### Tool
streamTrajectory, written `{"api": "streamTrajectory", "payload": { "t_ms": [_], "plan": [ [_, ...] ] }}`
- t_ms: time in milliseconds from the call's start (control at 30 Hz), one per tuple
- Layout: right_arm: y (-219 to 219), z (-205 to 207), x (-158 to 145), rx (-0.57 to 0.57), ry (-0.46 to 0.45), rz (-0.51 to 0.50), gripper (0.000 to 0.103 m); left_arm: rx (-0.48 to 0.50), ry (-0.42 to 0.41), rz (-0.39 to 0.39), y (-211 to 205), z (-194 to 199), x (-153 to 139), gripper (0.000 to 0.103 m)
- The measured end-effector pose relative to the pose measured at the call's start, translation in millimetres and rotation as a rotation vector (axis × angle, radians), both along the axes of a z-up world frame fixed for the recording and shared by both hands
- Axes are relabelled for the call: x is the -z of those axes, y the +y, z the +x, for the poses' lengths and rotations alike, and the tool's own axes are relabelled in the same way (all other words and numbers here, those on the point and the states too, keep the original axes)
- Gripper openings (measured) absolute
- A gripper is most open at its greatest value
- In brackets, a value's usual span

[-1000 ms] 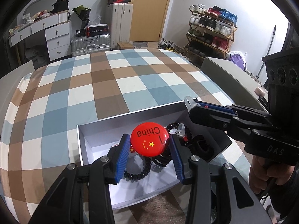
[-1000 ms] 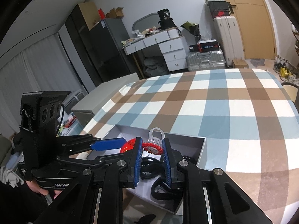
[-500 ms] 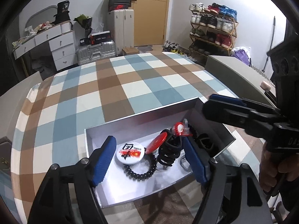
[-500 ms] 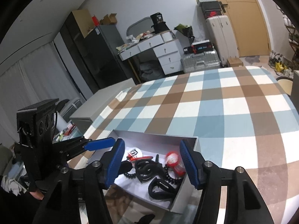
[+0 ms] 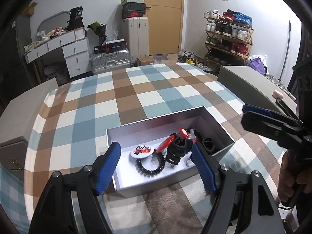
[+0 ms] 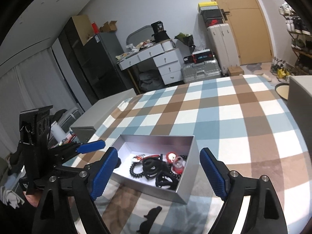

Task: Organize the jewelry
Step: 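Move the left gripper to the black comb-shaped hair clip and close on it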

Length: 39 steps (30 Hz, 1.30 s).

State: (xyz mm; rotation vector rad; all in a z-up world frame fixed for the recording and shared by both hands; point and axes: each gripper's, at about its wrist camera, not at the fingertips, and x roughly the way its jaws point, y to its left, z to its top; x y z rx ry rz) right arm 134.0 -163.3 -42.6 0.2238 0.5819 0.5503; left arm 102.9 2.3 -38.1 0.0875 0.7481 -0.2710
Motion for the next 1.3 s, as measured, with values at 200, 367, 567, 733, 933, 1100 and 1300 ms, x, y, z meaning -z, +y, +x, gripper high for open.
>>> {"api": "streamTrajectory", "payload": {
  "t_ms": [200,367,567,733,933,1100,1300],
  "plan": [
    [-5,-23,-11,0.026,-0.054,-0.021,0.1,-0.02,-0.022,-0.008,0,-13,-5,0.08],
    [-8,-42,-16,0.04,-0.072,-0.032,0.103,-0.045,-0.013,-0.022,-1,-25,-4,0.082],
    [-7,-64,-17,0.041,-0.07,-0.065,0.103,-0.014,0.049,-0.069,-6,-41,4,0.084],
    [-11,-76,-13,0.058,-0.057,-0.094,0.103,0.039,0.11,-0.114,-13,-54,14,0.085],
    [-23,-85,-4,0.082,-0.01,-0.087,0.103,0.095,0.197,-0.16,-23,-65,35,0.085],
    [-31,-88,3,0.102,0.015,-0.091,0.103,0.132,0.26,-0.203,-33,-66,51,0.085],
    [-40,-90,9,0.114,0.036,-0.082,0.103,0.208,0.299,-0.166,-51,-66,63,0.085]
  ]
}}
